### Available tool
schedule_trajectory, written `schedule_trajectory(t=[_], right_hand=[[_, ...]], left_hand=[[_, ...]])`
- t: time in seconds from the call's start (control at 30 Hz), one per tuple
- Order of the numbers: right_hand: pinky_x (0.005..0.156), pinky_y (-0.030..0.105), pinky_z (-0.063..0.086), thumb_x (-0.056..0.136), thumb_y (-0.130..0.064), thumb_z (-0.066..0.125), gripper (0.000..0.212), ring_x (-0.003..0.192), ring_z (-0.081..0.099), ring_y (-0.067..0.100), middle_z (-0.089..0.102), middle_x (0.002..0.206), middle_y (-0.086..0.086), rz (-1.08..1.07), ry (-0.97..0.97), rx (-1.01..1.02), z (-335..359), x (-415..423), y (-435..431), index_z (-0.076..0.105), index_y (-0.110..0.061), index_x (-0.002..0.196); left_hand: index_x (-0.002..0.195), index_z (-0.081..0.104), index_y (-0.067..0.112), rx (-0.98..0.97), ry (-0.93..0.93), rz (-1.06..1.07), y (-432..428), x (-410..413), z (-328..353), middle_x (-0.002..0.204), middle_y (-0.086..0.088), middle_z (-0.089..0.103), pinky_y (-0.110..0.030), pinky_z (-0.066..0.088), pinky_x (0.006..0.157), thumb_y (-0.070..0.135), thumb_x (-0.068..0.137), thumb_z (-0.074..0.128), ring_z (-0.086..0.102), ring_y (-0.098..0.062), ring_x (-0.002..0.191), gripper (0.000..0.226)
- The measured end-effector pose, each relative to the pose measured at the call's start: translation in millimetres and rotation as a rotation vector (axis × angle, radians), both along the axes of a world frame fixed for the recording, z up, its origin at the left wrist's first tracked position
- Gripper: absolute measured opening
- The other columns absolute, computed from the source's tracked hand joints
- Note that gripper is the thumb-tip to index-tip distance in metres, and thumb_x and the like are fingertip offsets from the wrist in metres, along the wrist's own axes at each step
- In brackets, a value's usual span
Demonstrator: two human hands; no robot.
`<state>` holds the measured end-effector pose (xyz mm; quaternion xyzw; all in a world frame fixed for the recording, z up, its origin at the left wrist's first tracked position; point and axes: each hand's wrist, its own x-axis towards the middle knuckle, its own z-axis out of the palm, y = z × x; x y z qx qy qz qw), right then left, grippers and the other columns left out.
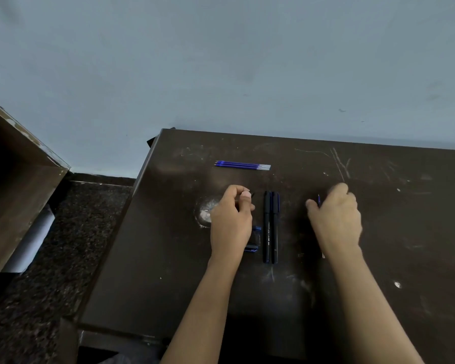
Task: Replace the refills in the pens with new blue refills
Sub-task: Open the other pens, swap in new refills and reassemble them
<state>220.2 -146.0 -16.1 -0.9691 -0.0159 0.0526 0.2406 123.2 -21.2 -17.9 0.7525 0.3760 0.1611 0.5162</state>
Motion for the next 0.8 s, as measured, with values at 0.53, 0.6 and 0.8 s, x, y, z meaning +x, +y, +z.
schedule_trajectory(t=[0.53, 0.6, 0.8], right_hand=[[0.054, 0.026, 0.054, 0.093, -0.011, 0.045, 0.015, 0.050, 0.062, 0.011, 0.067, 0.073, 0.010, 0.050, 0.186, 0.821, 19, 8, 4, 0.054, -0.007, 0.081], [0.056, 0.023, 0.054, 0.096, -0.007, 0.040, 0.015, 0.056, 0.065, 0.013, 0.065, 0.079, 0.011, 0.000, 0.138, 1.111, 29, 5, 2, 0.050, -0.011, 0.087], [0.066, 0.025, 0.056, 0.097, -0.002, 0.038, 0.012, 0.066, 0.068, 0.018, 0.065, 0.084, 0.013, 0.047, 0.148, 1.297, 32, -16, 4, 0.049, -0.007, 0.098]], left_hand=[[0.098, 0.061, 0.028, -0.015, 0.043, -0.150, 4, -1, 0, 0.094, 0.009, 0.069, -0.002, 0.039, 0.061, 0.019, 0.095, 0.051, 0.057, 0.001, 0.079, 0.014], [0.098, 0.062, 0.029, -0.003, 0.042, -0.157, 6, -2, 0, 0.095, 0.010, 0.069, -0.007, 0.037, 0.059, 0.019, 0.095, 0.051, 0.056, 0.000, 0.078, 0.015], [0.093, 0.065, 0.033, 0.036, 0.033, -0.147, 6, -2, -1, 0.088, 0.013, 0.068, -0.016, 0.040, 0.069, 0.018, 0.093, 0.053, 0.061, -0.003, 0.083, 0.019]])
